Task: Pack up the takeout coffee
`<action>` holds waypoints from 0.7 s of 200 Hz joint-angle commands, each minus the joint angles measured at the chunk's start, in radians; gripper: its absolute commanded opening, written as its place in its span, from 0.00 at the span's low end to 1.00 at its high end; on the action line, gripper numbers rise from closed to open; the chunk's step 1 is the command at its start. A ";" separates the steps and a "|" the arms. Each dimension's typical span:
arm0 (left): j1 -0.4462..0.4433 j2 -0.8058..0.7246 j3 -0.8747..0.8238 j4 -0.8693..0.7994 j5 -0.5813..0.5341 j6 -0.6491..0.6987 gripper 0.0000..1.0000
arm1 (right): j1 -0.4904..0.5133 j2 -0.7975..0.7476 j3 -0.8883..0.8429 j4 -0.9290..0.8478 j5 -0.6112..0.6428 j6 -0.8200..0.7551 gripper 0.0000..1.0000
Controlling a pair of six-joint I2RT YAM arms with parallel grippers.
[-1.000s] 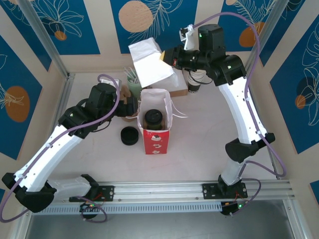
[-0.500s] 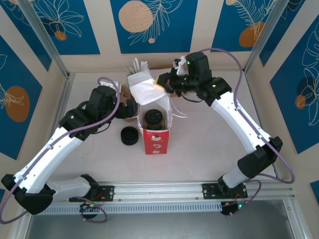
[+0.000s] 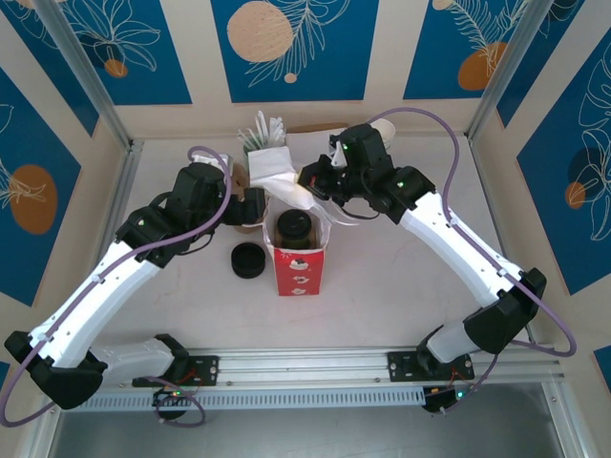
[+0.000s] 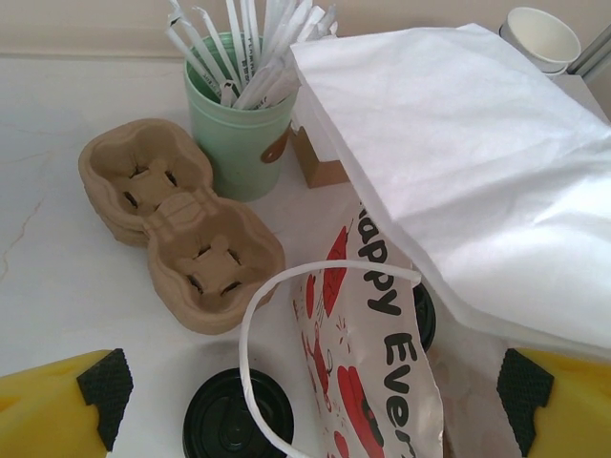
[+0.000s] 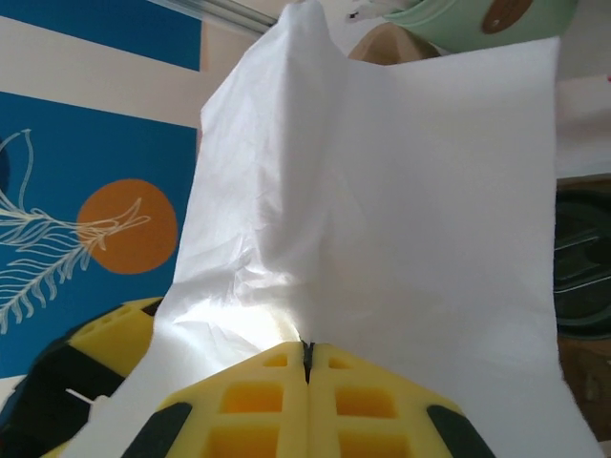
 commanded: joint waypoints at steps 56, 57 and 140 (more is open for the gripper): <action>0.027 -0.036 0.003 -0.011 -0.031 -0.015 1.00 | 0.062 -0.015 -0.023 -0.159 0.223 -0.074 0.00; 0.027 -0.038 0.003 -0.011 -0.031 -0.015 1.00 | 0.062 -0.014 -0.022 -0.161 0.224 -0.075 0.00; 0.030 -0.050 -0.002 -0.007 -0.024 -0.014 1.00 | 0.155 0.037 0.000 -0.230 0.418 -0.146 0.00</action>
